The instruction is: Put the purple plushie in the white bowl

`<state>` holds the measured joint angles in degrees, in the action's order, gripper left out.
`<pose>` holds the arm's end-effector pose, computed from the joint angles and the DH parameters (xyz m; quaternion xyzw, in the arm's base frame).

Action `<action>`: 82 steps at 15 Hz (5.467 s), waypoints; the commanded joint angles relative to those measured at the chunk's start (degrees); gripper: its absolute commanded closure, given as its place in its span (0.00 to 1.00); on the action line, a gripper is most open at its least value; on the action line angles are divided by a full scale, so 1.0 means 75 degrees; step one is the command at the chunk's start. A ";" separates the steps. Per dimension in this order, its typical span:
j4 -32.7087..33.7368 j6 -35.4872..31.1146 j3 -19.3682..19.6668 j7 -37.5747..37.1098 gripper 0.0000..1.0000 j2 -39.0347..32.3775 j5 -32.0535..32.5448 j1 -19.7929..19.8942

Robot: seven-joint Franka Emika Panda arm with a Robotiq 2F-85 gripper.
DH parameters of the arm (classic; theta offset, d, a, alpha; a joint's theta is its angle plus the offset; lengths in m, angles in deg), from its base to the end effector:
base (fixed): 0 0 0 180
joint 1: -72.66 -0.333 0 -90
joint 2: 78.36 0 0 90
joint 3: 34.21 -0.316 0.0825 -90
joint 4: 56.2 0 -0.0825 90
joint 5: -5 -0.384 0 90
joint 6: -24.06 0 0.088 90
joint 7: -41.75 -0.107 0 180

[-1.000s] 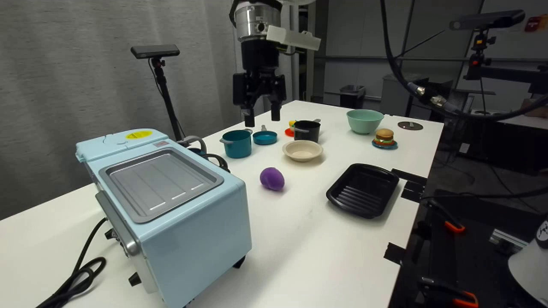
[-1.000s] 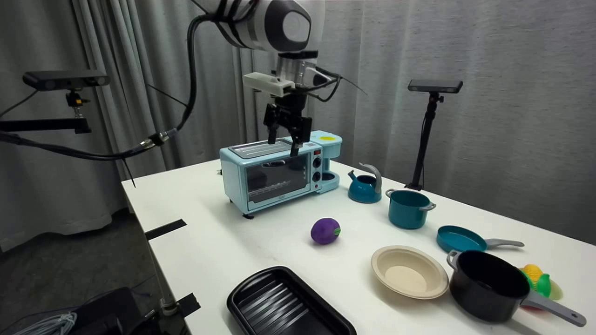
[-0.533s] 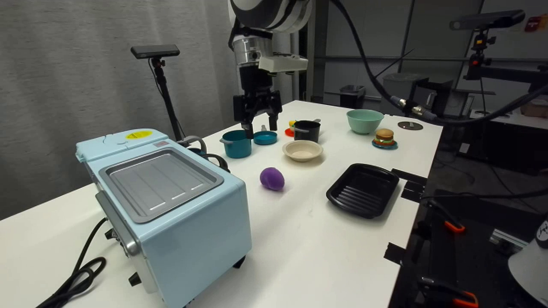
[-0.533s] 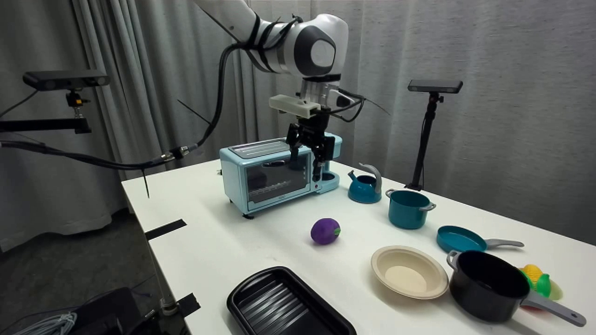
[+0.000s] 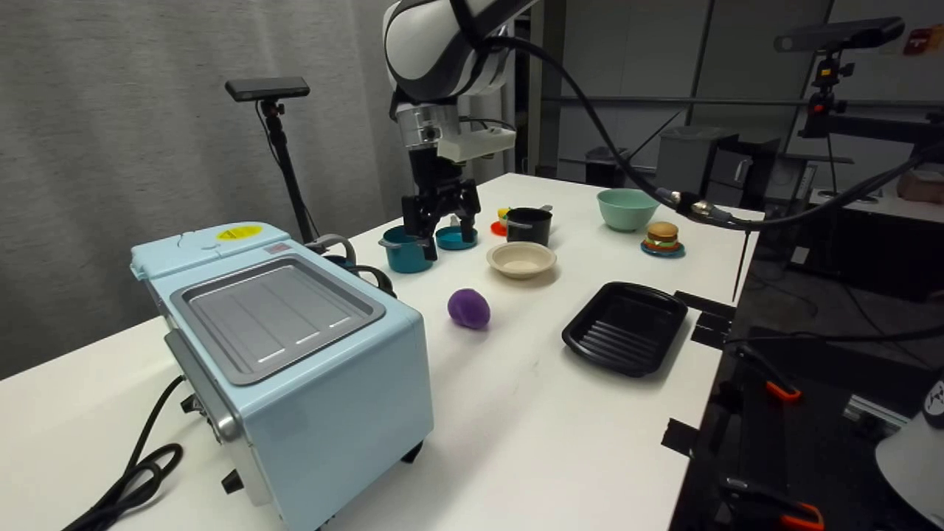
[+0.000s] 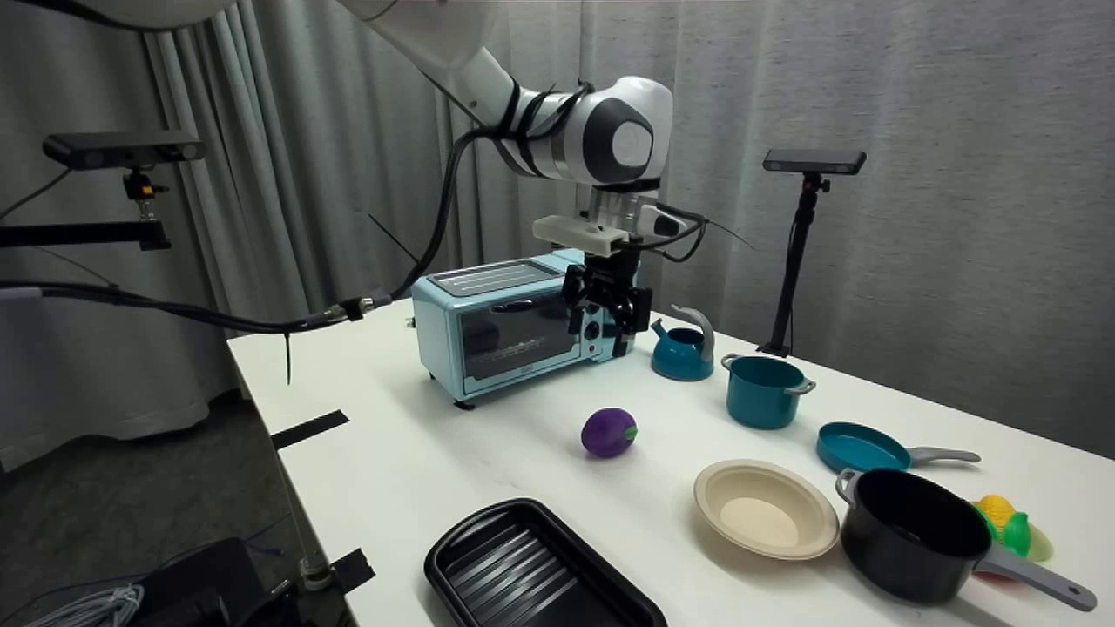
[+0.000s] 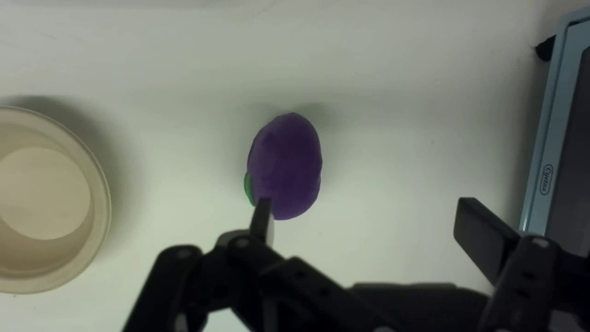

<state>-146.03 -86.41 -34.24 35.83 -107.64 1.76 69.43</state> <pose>0.6718 0.0422 0.3346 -0.9962 0.0350 0.0771 0.0197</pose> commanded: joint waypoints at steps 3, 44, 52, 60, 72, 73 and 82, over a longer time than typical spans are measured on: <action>0.0121 0.0018 -0.0030 -0.0013 0.00 -0.0101 0.0051 0.0035; 0.2540 0.1572 0.0234 -0.0439 0.97 -0.2187 0.0267 -0.0157; 0.0577 -0.0110 0.0374 -0.0545 0.94 -0.0126 0.0714 -0.0145; -0.1094 -0.1793 0.0805 -0.0863 0.94 0.1138 0.0910 0.0271; -0.0535 -0.1943 0.1296 -0.1004 0.94 0.0293 0.0545 0.1264; -0.0427 -0.1886 0.1290 -0.0999 0.94 0.0163 0.0499 0.1333; 0.1217 -0.1121 0.1255 -0.1210 0.94 -0.1620 0.0160 0.1687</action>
<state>-144.25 -99.41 -24.44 27.98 -114.53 4.55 81.13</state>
